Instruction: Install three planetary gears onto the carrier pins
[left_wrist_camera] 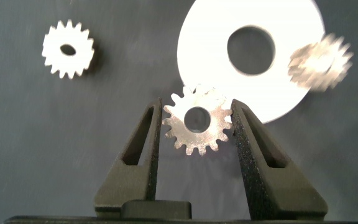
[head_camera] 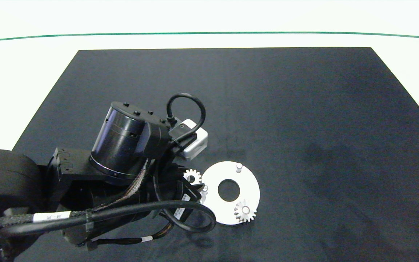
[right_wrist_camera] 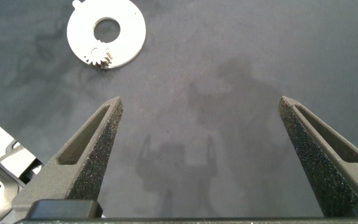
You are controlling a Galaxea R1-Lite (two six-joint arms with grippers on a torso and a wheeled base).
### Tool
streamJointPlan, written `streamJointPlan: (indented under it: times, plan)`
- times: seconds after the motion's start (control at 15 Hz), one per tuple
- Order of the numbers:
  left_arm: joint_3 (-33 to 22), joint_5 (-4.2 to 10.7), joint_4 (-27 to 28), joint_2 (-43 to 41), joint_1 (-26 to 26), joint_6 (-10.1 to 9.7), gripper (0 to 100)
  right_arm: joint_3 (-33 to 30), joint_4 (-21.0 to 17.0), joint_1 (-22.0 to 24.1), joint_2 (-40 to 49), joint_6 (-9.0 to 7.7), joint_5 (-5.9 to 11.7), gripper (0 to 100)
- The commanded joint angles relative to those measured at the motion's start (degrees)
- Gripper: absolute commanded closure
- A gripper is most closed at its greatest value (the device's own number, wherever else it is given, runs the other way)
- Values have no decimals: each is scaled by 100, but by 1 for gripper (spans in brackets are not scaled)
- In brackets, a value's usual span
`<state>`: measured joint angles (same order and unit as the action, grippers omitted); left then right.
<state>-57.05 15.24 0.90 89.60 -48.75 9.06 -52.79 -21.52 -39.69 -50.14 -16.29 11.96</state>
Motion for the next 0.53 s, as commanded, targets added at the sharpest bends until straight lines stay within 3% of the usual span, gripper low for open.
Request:
streamJointPlan:
  times: [0.07,0.53]
  plan:
    - [-34,14,-178,304,-100,26,87,5,-10,-3,4,-15,8,0]
    - [-96,14,-389,444,-100,17,87,-4,-10,-3,48,-24,8,0]
